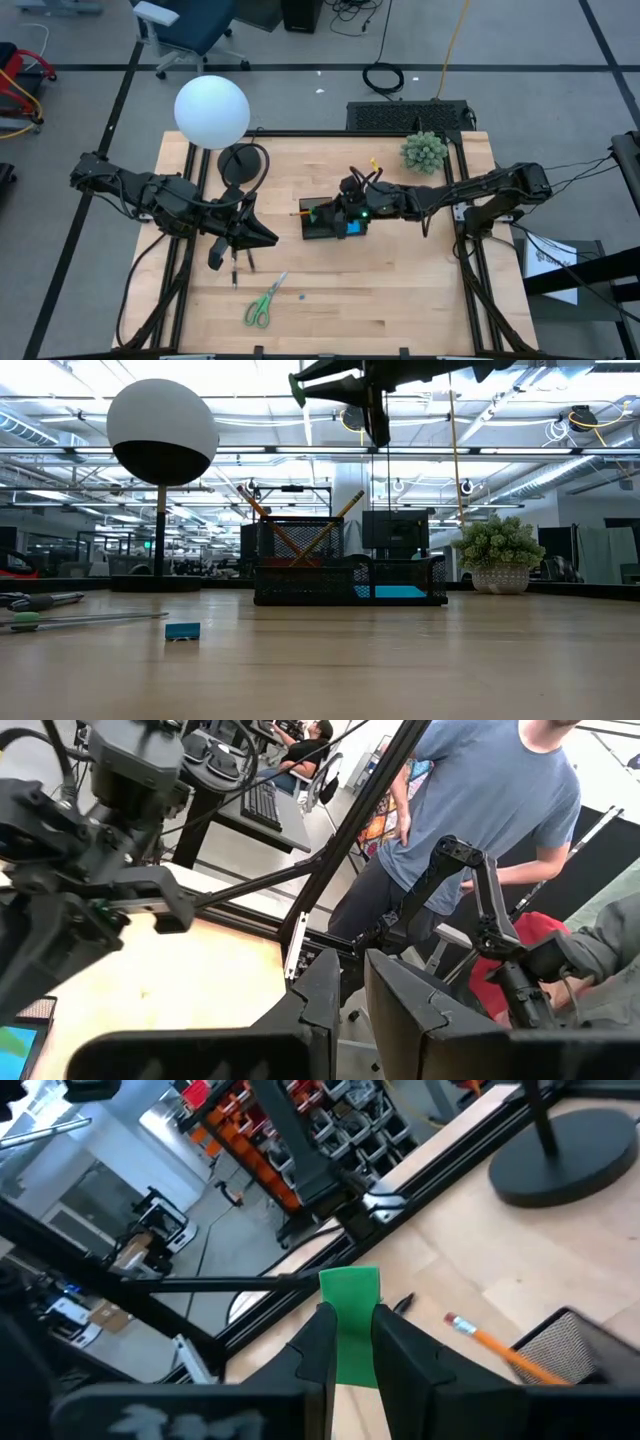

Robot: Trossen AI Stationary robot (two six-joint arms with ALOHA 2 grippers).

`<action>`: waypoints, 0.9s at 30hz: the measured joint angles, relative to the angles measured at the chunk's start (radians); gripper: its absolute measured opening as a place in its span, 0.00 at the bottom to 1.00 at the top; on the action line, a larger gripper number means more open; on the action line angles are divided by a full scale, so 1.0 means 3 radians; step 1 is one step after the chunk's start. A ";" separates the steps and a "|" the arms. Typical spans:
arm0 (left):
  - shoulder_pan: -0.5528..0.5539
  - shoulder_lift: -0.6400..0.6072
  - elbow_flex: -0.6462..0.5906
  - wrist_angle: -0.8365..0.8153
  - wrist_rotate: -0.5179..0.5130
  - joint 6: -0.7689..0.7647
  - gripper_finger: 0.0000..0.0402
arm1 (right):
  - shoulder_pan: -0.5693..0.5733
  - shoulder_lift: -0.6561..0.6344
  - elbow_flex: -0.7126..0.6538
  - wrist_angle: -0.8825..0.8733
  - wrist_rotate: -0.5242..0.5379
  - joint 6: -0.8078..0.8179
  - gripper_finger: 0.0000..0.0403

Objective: Pick and place office supplies into organizer
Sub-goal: Put the green eraser into the desk organizer

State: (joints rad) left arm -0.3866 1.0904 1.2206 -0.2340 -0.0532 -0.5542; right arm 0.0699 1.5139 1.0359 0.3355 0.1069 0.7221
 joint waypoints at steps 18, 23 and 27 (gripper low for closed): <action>0.0001 0.0000 0.0000 0.0000 0.0000 0.0000 0.12 | -0.0166 0.0003 -0.0004 -0.0603 -0.0023 -0.0471 0.11; 0.0000 0.0000 0.0000 0.0000 0.0000 0.0000 0.12 | -0.0166 0.0004 -0.0013 -0.0731 -0.0022 -0.0622 0.11; 0.0001 0.0000 0.0000 0.0000 0.0000 0.0000 0.12 | -0.0165 0.0006 -0.0090 -0.0736 -0.0023 -0.0643 0.11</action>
State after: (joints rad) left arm -0.3863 1.0904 1.2205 -0.2340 -0.0532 -0.5541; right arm 0.0203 1.5155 1.0088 0.1146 0.1000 0.5292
